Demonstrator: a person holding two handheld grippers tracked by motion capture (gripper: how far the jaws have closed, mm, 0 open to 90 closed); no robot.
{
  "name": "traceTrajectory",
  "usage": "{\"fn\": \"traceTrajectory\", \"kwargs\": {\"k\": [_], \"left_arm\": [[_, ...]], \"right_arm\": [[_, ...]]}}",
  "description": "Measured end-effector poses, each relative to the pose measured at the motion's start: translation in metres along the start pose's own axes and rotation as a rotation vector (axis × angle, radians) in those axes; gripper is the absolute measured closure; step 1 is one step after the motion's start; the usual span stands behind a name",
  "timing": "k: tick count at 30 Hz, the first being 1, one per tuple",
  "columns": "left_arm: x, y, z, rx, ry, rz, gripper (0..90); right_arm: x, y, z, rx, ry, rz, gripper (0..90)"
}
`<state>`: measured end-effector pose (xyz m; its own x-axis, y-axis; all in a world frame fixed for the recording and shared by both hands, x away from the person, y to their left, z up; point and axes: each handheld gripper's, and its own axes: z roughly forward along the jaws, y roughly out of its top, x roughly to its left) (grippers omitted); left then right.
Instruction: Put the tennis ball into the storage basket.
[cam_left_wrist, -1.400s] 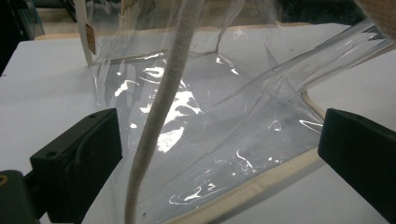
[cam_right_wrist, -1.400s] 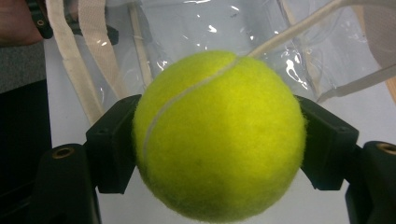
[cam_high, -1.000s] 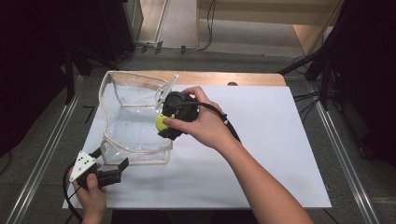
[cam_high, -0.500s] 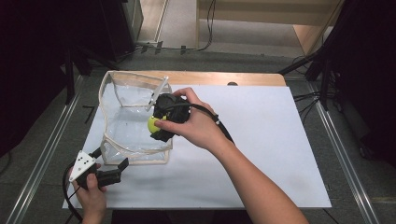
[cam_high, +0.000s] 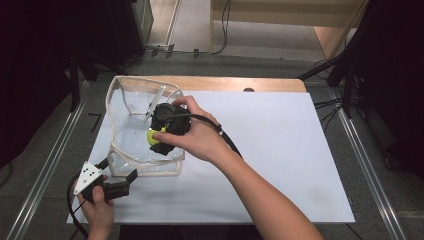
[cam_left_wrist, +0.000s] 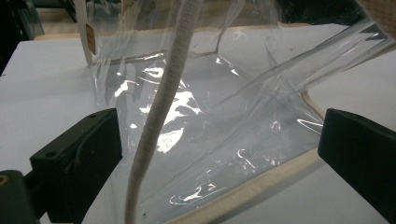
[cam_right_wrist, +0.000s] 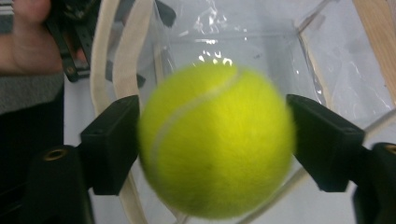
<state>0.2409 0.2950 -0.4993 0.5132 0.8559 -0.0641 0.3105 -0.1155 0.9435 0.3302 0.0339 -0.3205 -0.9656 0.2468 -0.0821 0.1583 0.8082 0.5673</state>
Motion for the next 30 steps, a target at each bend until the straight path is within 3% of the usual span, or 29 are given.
{"fn": "traceTrajectory", "kwargs": {"k": [4,12,30], "left_arm": [[0.0,0.0,0.0,-0.001,0.0,-0.002,0.0],[0.0,0.0,0.0,-0.001,-0.001,-0.004,0.0],[0.0,0.0,0.0,0.005,0.001,0.004,0.0]], "right_arm": [[-0.002,0.002,-0.004,-0.05,0.02,0.028,13.1],[-0.001,-0.004,-0.008,-0.056,-0.01,0.04,11.1],[-0.004,-0.046,-0.026,-0.075,-0.049,0.097,9.3]]}}
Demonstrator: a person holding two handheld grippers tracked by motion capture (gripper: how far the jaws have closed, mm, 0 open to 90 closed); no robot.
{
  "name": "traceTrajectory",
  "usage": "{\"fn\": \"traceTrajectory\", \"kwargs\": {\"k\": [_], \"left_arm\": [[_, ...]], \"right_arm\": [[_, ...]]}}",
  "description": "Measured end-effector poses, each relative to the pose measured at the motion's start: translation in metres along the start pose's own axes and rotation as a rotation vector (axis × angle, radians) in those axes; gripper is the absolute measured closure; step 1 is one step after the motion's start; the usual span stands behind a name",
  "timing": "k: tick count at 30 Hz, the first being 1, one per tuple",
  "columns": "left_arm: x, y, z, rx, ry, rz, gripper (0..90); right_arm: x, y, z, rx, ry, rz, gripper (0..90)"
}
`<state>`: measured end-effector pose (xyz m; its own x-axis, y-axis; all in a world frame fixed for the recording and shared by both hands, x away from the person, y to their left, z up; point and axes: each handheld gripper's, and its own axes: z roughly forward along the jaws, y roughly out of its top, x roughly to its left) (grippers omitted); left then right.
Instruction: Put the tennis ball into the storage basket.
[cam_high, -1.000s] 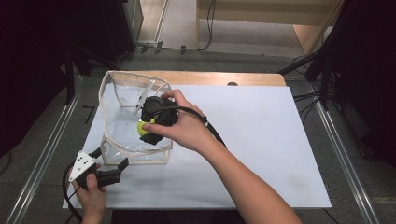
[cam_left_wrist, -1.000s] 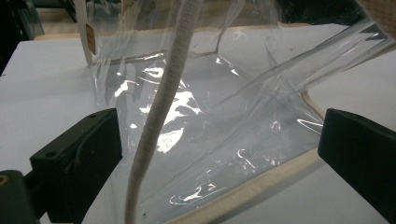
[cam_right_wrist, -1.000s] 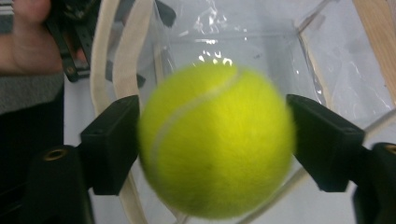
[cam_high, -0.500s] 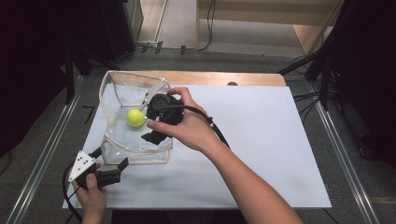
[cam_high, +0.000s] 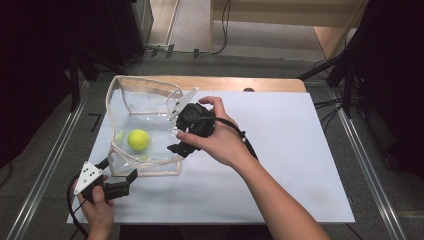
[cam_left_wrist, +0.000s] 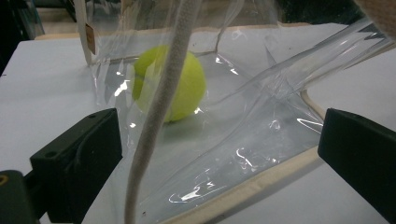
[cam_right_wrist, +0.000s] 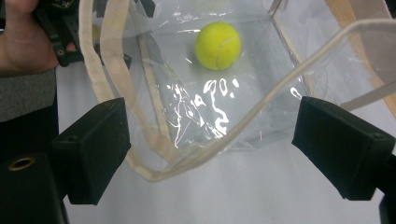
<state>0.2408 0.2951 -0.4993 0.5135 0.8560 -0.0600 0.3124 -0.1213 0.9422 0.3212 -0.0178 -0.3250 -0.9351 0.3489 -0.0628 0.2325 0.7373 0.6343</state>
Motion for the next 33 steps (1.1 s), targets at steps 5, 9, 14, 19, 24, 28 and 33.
{"fn": "traceTrajectory", "kwargs": {"k": [5,9,14,19,24,28,33], "left_arm": [[0.0,0.0,0.0,0.001,0.001,0.001,0.0],[0.0,0.0,0.0,-0.001,0.003,0.001,0.0],[0.0,0.0,0.0,-0.001,0.002,0.0,0.0],[-0.001,0.0,0.001,0.004,0.003,0.002,0.0],[-0.001,0.0,0.001,0.009,0.003,0.004,0.0],[-0.001,0.0,0.001,0.01,0.003,0.009,0.0],[-0.001,0.0,0.001,0.012,0.002,0.007,0.0]], "right_arm": [[-0.003,-0.012,0.0,-0.007,-0.003,0.009,9.2],[-0.005,-0.021,0.001,0.003,-0.002,0.031,9.3],[-0.006,-0.03,0.005,-0.001,-0.002,0.043,9.2],[-0.006,-0.04,0.009,0.002,0.005,0.051,9.2],[-0.005,-0.049,0.013,-0.003,0.008,0.059,9.3],[-0.006,-0.055,0.016,-0.012,0.023,0.065,9.2],[-0.006,-0.062,0.017,-0.022,0.03,0.079,8.9]]}}
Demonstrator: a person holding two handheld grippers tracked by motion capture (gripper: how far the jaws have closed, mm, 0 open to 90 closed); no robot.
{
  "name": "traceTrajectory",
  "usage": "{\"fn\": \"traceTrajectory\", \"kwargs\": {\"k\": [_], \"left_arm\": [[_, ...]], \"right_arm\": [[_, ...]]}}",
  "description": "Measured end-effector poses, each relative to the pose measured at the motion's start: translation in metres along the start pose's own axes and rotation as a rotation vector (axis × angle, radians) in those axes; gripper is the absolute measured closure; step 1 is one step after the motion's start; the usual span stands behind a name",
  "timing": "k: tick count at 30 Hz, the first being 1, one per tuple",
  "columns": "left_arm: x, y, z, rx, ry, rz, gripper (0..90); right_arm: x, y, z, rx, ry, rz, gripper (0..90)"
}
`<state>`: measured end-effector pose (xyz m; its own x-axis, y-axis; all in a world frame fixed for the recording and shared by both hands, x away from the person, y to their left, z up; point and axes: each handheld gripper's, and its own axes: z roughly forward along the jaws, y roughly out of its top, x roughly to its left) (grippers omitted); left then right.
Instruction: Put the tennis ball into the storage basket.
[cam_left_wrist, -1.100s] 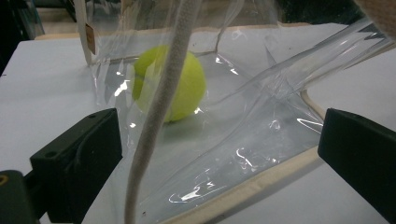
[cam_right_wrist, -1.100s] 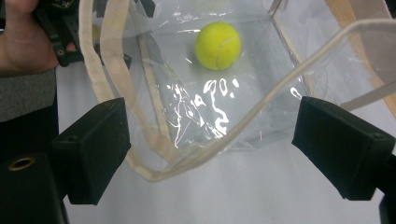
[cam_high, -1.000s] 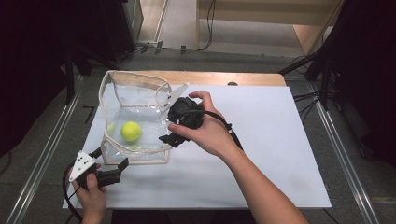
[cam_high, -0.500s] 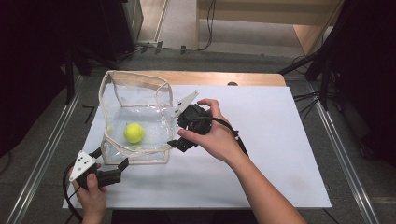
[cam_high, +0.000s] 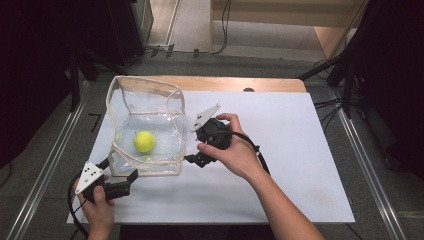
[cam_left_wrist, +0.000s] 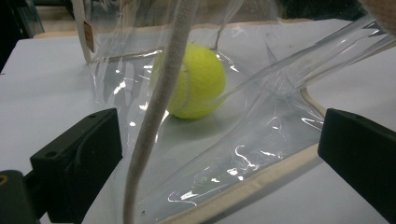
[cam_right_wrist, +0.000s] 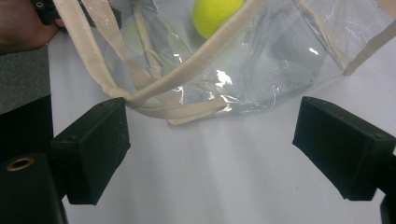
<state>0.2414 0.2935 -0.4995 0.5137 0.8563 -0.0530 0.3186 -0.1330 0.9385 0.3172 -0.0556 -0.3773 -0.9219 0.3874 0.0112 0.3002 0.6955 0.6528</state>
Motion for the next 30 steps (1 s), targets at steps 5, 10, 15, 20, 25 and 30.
{"fn": "traceTrajectory", "kwargs": {"k": [5,10,15,20,25,30], "left_arm": [[0.0,0.0,0.0,-0.001,-0.001,0.0,0.0],[-0.001,0.0,0.001,0.004,0.002,0.001,0.0],[-0.001,0.0,0.001,0.01,0.005,0.006,0.0],[-0.001,0.0,0.001,0.013,0.006,0.009,0.0],[-0.001,0.0,0.002,0.015,0.007,0.012,0.0],[-0.002,0.0,0.002,0.019,0.008,0.011,0.0]], "right_arm": [[0.0,-0.005,0.002,0.001,-0.006,-0.002,8.9],[-0.001,-0.014,0.007,0.001,-0.013,0.008,8.9],[-0.004,-0.024,0.012,0.001,-0.017,0.033,8.9],[-0.006,-0.035,0.018,0.002,-0.015,0.052,8.9],[-0.008,-0.048,0.024,0.004,-0.01,0.081,8.9],[-0.009,-0.055,0.026,-0.002,-0.005,0.094,8.9]]}}
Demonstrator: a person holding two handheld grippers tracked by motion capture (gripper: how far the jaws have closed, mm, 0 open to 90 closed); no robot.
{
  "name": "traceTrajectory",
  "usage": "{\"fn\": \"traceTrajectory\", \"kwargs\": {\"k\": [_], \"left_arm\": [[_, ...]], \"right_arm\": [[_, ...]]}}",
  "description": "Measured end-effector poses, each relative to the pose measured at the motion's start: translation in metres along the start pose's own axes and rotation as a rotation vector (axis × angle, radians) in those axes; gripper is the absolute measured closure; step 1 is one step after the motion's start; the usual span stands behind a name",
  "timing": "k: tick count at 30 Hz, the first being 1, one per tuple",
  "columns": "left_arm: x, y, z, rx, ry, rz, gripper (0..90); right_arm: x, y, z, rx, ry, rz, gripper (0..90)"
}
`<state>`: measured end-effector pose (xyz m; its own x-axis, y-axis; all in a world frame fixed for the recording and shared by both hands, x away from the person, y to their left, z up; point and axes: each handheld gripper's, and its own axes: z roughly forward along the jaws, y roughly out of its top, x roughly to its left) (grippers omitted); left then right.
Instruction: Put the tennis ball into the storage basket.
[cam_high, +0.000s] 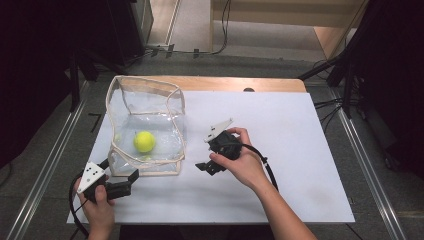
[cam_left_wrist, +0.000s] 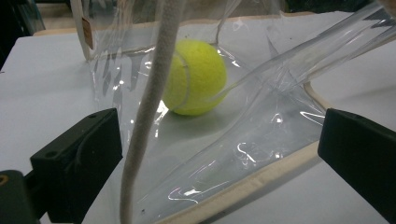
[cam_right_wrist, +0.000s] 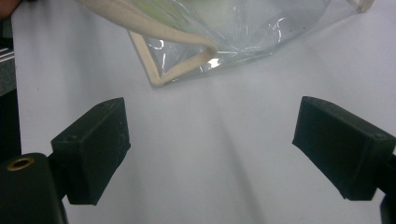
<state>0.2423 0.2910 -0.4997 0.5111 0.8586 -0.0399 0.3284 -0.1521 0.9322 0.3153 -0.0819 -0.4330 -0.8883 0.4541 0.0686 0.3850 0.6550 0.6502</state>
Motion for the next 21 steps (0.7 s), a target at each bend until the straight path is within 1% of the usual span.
{"fn": "traceTrajectory", "kwargs": {"k": [7,11,15,17,21], "left_arm": [[0.0,0.0,0.0,0.003,0.002,0.002,0.0],[0.0,0.0,0.0,0.003,0.002,0.002,0.0],[0.0,0.0,0.0,0.004,0.002,0.002,0.0],[0.0,0.0,0.0,0.004,0.002,0.001,0.0],[0.0,0.0,0.0,0.007,0.003,0.004,0.0]], "right_arm": [[-0.002,-0.007,0.001,-0.007,0.003,0.006,9.0],[-0.002,-0.012,0.004,-0.005,0.008,0.024,9.0],[-0.003,-0.017,0.008,-0.004,0.014,0.017,9.0],[-0.003,-0.018,0.008,-0.002,0.013,0.027,9.0],[-0.003,-0.02,0.006,-0.015,0.012,0.03,9.0]]}}
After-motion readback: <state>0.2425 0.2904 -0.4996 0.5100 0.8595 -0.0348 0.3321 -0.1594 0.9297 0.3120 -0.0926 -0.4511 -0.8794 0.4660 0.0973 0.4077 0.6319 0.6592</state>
